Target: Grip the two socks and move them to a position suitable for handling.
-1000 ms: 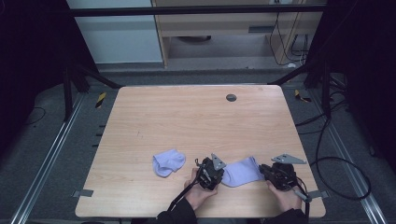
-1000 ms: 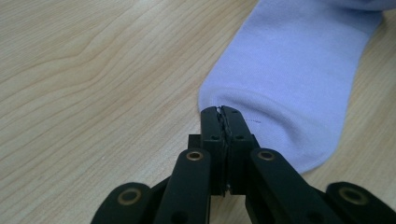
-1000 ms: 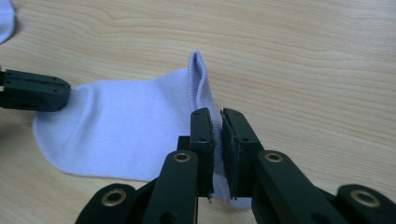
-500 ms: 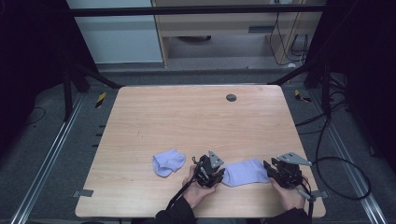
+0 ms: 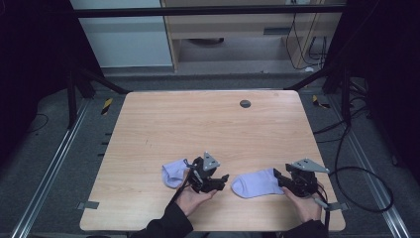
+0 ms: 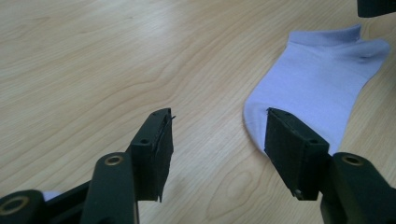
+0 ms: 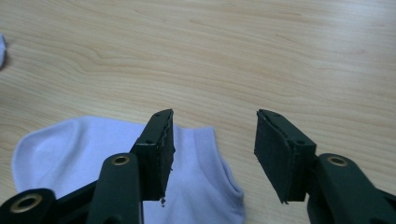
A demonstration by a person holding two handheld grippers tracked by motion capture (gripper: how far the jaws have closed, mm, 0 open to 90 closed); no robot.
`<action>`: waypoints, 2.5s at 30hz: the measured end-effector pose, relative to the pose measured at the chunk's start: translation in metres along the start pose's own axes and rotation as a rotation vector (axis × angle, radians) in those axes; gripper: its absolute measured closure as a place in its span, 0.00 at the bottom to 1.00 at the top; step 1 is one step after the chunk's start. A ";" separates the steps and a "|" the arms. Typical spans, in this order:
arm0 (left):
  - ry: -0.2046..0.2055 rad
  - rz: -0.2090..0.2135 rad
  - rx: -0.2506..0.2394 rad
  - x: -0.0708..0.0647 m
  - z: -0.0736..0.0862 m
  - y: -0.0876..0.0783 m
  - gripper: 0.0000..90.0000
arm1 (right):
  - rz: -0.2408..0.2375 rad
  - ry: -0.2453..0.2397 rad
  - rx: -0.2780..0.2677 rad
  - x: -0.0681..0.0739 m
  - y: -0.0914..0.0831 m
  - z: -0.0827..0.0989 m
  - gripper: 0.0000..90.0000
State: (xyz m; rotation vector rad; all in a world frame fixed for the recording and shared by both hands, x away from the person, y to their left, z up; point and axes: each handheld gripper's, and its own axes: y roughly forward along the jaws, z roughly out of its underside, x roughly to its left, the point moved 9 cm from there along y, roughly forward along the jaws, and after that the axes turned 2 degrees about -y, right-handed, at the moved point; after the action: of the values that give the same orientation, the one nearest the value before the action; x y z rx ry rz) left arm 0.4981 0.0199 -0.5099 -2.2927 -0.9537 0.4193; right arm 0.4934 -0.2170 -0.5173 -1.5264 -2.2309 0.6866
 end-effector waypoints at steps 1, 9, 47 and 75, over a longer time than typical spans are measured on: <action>-0.008 -0.004 -0.007 0.004 0.000 -0.004 0.44 | -0.008 -0.005 -0.005 0.001 0.000 -0.002 0.51; -0.033 -0.058 -0.053 0.040 0.003 -0.039 0.37 | -0.053 -0.018 -0.022 0.014 0.003 -0.017 0.45; -0.173 -0.279 -0.019 0.147 0.087 -0.106 0.37 | -0.256 -0.141 -0.013 0.115 0.035 -0.075 0.51; -0.141 -0.249 0.057 0.136 0.103 -0.082 0.51 | -0.421 -0.275 0.099 0.229 0.097 -0.064 0.66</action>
State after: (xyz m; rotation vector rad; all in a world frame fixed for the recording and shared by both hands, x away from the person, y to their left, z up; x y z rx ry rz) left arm 0.4979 0.2063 -0.5430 -2.0815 -1.2627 0.4985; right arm 0.5198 0.0378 -0.5168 -0.9120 -2.5612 0.8952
